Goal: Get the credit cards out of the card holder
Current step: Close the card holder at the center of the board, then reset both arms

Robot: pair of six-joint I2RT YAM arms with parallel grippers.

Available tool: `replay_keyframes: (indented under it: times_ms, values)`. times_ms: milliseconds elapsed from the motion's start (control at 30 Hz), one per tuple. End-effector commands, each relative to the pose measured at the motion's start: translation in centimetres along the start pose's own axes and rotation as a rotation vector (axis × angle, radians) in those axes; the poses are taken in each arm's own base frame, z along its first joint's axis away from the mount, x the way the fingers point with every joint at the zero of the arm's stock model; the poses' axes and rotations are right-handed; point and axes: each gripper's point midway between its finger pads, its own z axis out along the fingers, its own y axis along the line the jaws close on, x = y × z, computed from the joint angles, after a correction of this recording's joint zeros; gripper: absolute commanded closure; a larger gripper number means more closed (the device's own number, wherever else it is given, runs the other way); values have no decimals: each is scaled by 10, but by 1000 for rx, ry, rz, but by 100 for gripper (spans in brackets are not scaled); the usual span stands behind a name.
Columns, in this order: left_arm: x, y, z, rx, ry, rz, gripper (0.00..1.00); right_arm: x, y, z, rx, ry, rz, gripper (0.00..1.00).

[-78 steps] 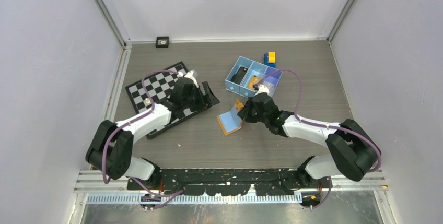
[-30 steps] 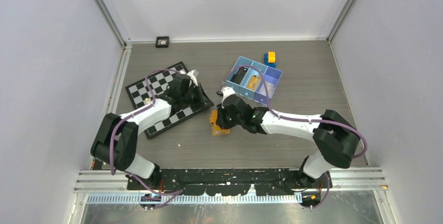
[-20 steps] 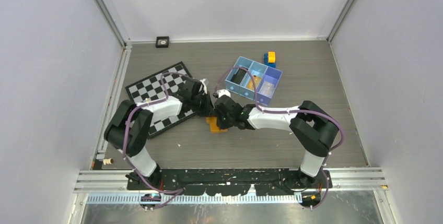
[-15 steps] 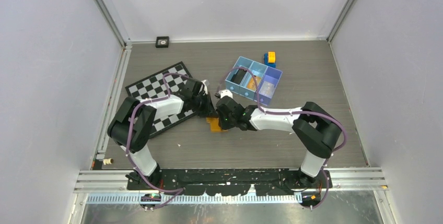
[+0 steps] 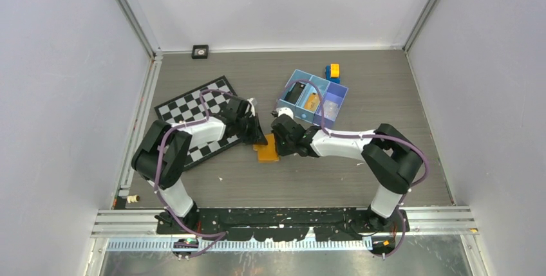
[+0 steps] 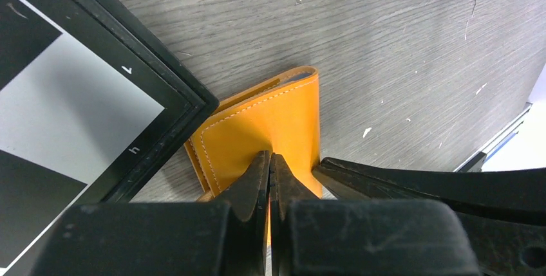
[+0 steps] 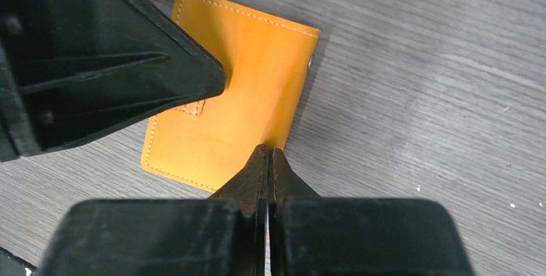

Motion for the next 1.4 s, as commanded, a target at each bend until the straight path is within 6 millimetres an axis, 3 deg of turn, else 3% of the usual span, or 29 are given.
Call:
replay_keyframes:
  times_ms: [0, 133, 267, 433, 467, 500, 533, 600, 733, 867, 1033, 1233, 1367]
  values:
    - [-2, -2, -2, 5, -15, 14, 100, -20, 5, -11, -5, -66, 18, 100]
    - [-19, -15, -35, 16, -153, 85, 98, -47, -6, -49, -37, -210, 64, 100]
    - [-36, -21, -77, -6, -328, 168, 83, -77, -44, -90, 23, -341, 136, 99]
    - [-51, -19, -122, -42, -549, 247, 44, -101, -90, -142, 159, -570, 149, 100]
    - [-54, -16, -128, -56, -588, 256, 32, -104, -102, -153, 211, -625, 151, 99]
    - [-57, -13, -136, -77, -626, 265, 6, -108, -113, -165, 254, -690, 154, 99]
    - [-59, -7, -141, -113, -652, 269, 1, -111, -125, -173, 300, -748, 151, 96]
    - [-64, 4, -146, -178, -691, 307, 0, -110, -145, -184, 382, -834, 158, 82]
    - [-77, 29, -155, -293, -829, 396, 0, -99, -185, -198, 549, -958, 222, 29]
    - [-83, 50, -179, -365, -983, 424, 0, -96, -207, -202, 629, -944, 188, 10]
    - [-85, 75, -186, -456, -1051, 444, 0, -90, -248, -209, 703, -977, 195, 10]
    - [-104, 101, -194, -481, -1070, 340, 0, -80, -275, -166, 750, -811, 136, 9]
    - [-112, 111, -200, -554, -1061, 367, 0, -71, -296, -150, 780, -834, 195, 9]
